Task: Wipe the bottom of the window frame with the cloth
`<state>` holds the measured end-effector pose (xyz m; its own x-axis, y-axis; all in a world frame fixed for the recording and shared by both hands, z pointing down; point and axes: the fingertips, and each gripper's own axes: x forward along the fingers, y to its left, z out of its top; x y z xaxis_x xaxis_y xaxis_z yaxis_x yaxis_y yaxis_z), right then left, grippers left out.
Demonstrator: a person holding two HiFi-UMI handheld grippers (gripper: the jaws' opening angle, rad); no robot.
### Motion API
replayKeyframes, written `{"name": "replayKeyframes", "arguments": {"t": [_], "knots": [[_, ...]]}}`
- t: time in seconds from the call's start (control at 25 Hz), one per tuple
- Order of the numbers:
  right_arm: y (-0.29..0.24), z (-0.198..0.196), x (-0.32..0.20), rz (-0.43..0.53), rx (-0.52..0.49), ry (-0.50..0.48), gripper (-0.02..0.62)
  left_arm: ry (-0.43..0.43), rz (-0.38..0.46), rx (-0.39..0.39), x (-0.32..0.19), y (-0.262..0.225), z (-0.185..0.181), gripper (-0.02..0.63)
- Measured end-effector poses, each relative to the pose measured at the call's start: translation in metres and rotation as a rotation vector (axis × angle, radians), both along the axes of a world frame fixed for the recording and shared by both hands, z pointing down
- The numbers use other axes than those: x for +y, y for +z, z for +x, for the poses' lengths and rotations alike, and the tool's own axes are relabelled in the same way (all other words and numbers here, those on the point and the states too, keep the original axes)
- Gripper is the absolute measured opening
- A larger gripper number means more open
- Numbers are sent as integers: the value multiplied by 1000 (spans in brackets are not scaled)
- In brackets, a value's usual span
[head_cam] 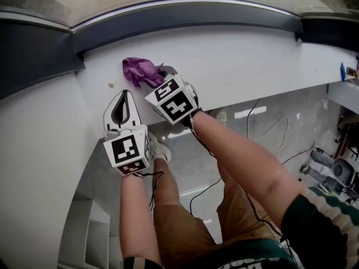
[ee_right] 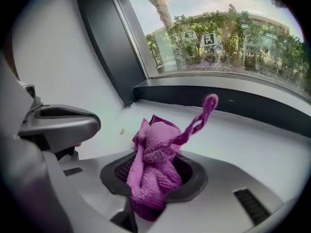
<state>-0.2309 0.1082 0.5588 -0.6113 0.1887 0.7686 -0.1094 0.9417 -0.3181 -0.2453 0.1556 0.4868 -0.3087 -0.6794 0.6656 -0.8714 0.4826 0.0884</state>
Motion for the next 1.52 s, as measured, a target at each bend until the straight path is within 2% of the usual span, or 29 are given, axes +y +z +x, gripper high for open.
{"name": "replayKeyframes", "arguments": {"t": [0.44, 0.92, 1.52], "knots": [[2, 52, -61, 0, 13, 74, 127, 72, -23, 0, -52, 6, 39, 9], [2, 100, -118, 12, 10, 94, 127, 146, -23, 11, -117, 15, 87, 9], [3, 165, -194, 25, 30, 168, 129, 237, -30, 23, -191, 21, 145, 9]]}}
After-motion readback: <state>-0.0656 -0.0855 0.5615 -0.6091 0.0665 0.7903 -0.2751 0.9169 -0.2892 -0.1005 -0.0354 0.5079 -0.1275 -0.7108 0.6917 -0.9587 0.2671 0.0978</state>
